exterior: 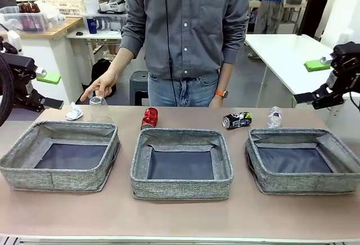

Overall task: Sort the waste into the appropriate baskets.
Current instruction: Pick up the waste item pointed out by the person.

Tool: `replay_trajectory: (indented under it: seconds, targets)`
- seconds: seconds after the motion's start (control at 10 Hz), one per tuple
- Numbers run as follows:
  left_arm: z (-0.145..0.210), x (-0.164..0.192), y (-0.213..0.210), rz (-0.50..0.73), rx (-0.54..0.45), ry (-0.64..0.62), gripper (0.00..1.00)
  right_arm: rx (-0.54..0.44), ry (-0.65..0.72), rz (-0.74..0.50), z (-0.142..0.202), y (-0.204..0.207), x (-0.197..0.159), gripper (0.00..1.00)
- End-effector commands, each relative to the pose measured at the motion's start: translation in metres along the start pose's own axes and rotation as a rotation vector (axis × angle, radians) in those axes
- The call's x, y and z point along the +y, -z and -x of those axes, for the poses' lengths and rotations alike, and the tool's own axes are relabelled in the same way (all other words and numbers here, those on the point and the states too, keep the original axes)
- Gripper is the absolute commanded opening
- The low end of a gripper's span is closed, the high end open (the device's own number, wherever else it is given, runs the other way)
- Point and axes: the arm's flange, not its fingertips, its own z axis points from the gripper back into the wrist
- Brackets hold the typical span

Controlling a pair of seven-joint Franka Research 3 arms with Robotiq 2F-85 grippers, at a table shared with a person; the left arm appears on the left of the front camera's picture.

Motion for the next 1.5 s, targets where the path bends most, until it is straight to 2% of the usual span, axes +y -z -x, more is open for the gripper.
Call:
replay_trajectory:
  seconds: [0.0, 0.1, 0.2, 0.3, 0.4, 0.5, 0.6, 0.7, 0.8, 0.9, 1.0, 1.2, 1.3, 1.4]
  targets:
    - [-0.003, 0.000, 0.001, 0.020, -0.010, 0.027, 1.00, -0.006, -0.030, -0.019, -0.004, 0.002, 0.001, 1.00]
    - [0.000, 0.000, 0.000, 0.000, 0.000, 0.000, 1.00, -0.006, -0.030, -0.019, -0.004, 0.002, 0.001, 1.00]
    - [-0.010, 0.007, -0.008, -0.067, 0.024, 0.100, 1.00, -0.006, -0.030, -0.019, -0.004, 0.002, 0.001, 1.00]
    - [-0.022, 0.018, -0.017, -0.338, 0.043, 0.186, 1.00, -0.006, -0.030, -0.019, -0.004, 0.002, 0.001, 1.00]
    - [-0.037, 0.037, -0.031, -0.554, 0.221, 0.230, 1.00, -0.006, -0.030, -0.019, -0.004, 0.002, 0.001, 1.00]
    - [-0.050, 0.053, -0.040, -0.747, 0.328, 0.157, 1.00, -0.006, -0.030, -0.019, -0.004, 0.002, 0.001, 1.00]
    - [-0.061, 0.069, -0.047, -0.899, 0.448, 0.093, 1.00, -0.006, -0.030, -0.019, -0.004, 0.002, 0.001, 1.00]
    - [-0.071, 0.078, -0.048, -0.988, 0.520, 0.066, 1.00, -0.006, -0.030, -0.019, -0.004, 0.002, 0.001, 1.00]
    - [-0.082, 0.084, -0.045, -1.085, 0.556, 0.093, 1.00, -0.006, -0.030, -0.019, -0.004, 0.002, 0.001, 1.00]
    - [-0.093, 0.081, -0.042, -1.165, 0.435, 0.189, 1.00, -0.006, -0.030, -0.019, -0.004, 0.002, 0.001, 1.00]
    - [-0.073, 0.090, -0.055, -0.889, 0.403, 0.149, 1.00, -0.006, -0.030, -0.019, -0.004, 0.002, 0.001, 1.00]
    - [-0.073, 0.090, -0.055, -0.889, 0.403, 0.149, 1.00, -0.006, -0.030, -0.019, -0.004, 0.002, 0.001, 1.00]
    - [-0.085, 0.093, -0.048, -0.994, 0.426, 0.165, 1.00, -0.006, -0.030, -0.019, -0.004, 0.002, 0.001, 1.00]
    - [-0.085, 0.088, -0.042, -0.998, 0.497, 0.289, 1.00, -0.006, -0.030, -0.019, -0.004, 0.002, 0.001, 1.00]
